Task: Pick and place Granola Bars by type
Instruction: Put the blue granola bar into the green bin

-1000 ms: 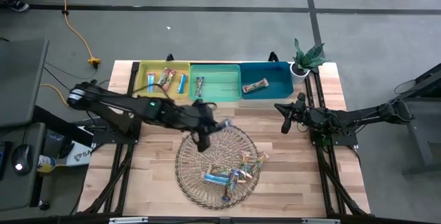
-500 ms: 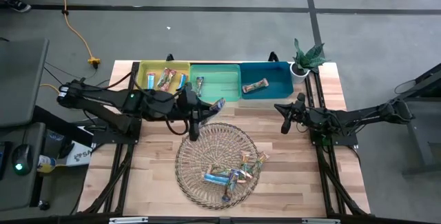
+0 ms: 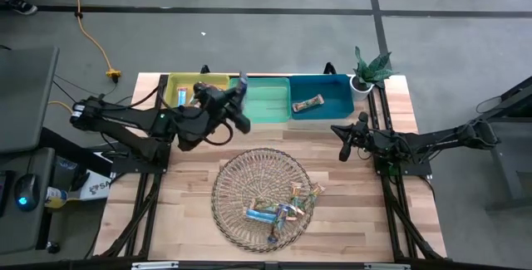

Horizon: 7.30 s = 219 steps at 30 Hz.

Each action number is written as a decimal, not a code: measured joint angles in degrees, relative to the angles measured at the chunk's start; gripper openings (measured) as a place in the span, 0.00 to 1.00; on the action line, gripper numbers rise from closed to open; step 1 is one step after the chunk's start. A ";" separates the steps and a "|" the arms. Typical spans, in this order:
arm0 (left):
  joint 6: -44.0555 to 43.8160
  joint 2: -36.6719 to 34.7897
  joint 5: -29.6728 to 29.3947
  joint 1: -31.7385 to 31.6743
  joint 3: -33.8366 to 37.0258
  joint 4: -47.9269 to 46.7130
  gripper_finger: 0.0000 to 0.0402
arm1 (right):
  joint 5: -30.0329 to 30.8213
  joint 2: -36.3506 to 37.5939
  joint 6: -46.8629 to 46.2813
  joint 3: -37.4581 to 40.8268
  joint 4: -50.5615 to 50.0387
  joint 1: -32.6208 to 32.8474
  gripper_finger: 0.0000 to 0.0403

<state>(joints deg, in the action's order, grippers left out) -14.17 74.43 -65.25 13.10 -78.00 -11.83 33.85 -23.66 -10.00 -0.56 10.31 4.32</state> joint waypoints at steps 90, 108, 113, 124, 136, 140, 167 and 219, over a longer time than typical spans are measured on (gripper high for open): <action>-12.70 11.51 65.68 -34.69 0.07 -11.71 0.40 | 0.00 0.01 0.01 -0.01 -0.09 0.01 0.00; -39.14 0.20 33.89 7.07 0.02 -18.00 0.40 | 0.00 0.00 0.00 -0.01 -0.01 0.01 0.00; -47.76 5.69 26.78 15.02 0.07 -14.48 0.40 | 0.00 0.01 0.01 0.00 0.07 0.01 0.00; -54.55 21.08 34.96 16.96 -0.01 9.75 0.40 | 0.01 0.09 0.01 0.00 0.17 0.00 0.00; -70.43 35.44 46.86 16.92 -23.04 -18.08 0.32 | -0.02 0.06 0.00 -0.01 0.16 0.01 0.00; -70.13 41.63 49.06 16.92 -37.26 -29.66 0.27 | -0.02 0.09 0.00 0.00 -0.24 0.00 0.00; -89.35 63.84 66.20 18.29 -56.54 -50.65 0.24 | 0.04 -0.70 0.00 0.00 0.14 0.01 0.00; -80.57 64.50 62.11 16.15 -56.37 -54.34 0.44 | -0.01 -0.72 0.01 0.00 0.22 0.00 0.00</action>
<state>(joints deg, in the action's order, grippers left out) -94.74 138.93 -3.14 29.26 -134.37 -66.17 33.84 -24.38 -9.99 -0.56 10.52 4.32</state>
